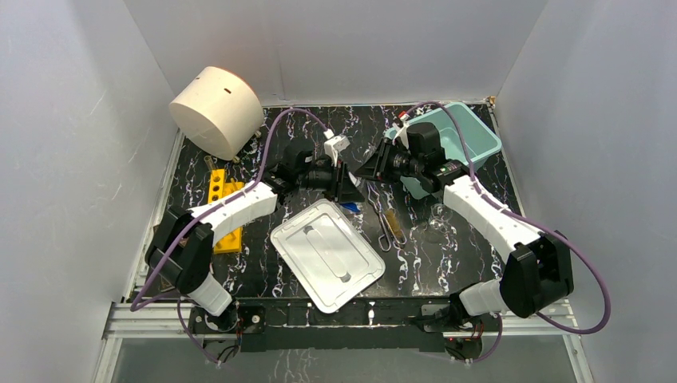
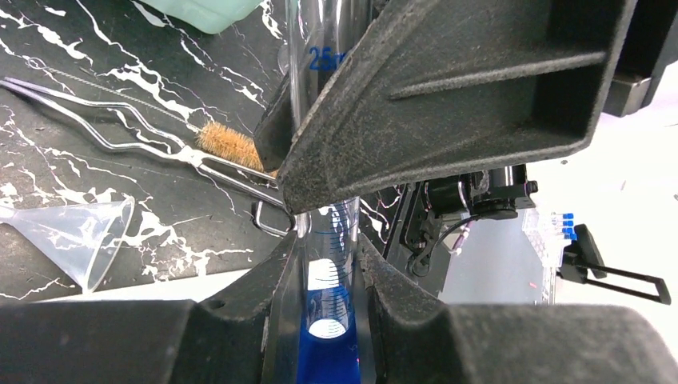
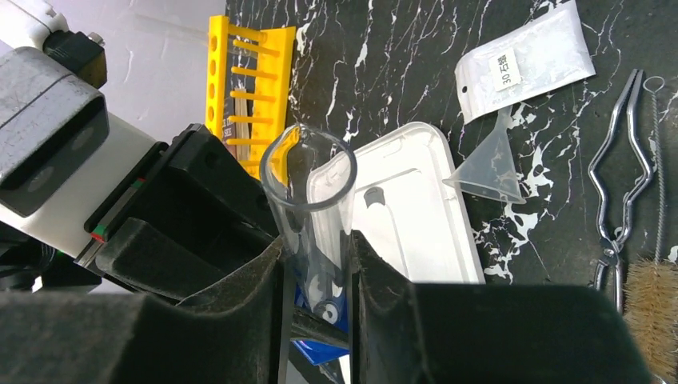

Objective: Organize the chemistry lab equipment

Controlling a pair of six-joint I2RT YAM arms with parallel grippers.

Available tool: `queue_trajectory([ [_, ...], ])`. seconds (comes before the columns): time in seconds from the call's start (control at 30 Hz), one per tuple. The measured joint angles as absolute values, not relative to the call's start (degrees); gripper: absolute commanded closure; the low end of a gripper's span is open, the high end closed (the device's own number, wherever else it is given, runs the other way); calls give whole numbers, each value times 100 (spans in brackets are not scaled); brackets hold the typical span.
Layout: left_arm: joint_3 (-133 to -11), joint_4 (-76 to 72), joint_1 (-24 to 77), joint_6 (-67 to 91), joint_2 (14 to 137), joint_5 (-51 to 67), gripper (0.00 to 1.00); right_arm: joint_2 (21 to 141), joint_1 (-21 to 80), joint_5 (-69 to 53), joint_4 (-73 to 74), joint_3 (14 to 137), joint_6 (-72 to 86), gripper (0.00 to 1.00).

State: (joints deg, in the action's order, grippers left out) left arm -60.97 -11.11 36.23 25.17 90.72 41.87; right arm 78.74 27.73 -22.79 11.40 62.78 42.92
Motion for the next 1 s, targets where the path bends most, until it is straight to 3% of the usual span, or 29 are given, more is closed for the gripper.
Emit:
queue_trajectory([
  [0.13,-6136,-1114,3621,2696,9072,4086,53,7870,2773,-2169,1105,6272,4351,73],
  [0.37,-6573,-851,3612,2665,9026,3481,28,7872,2692,-1750,1433,6517,4123,72],
  [0.53,-6587,-565,3583,2447,8735,3127,21,7881,2189,-1352,1570,6969,3730,72],
  [0.8,-6576,-388,3568,2255,8132,2738,21,8027,1219,-132,1798,7800,3044,74],
  [1.0,-6504,-161,3557,2215,8082,2628,21,8305,1057,888,1793,7859,2818,74],
])
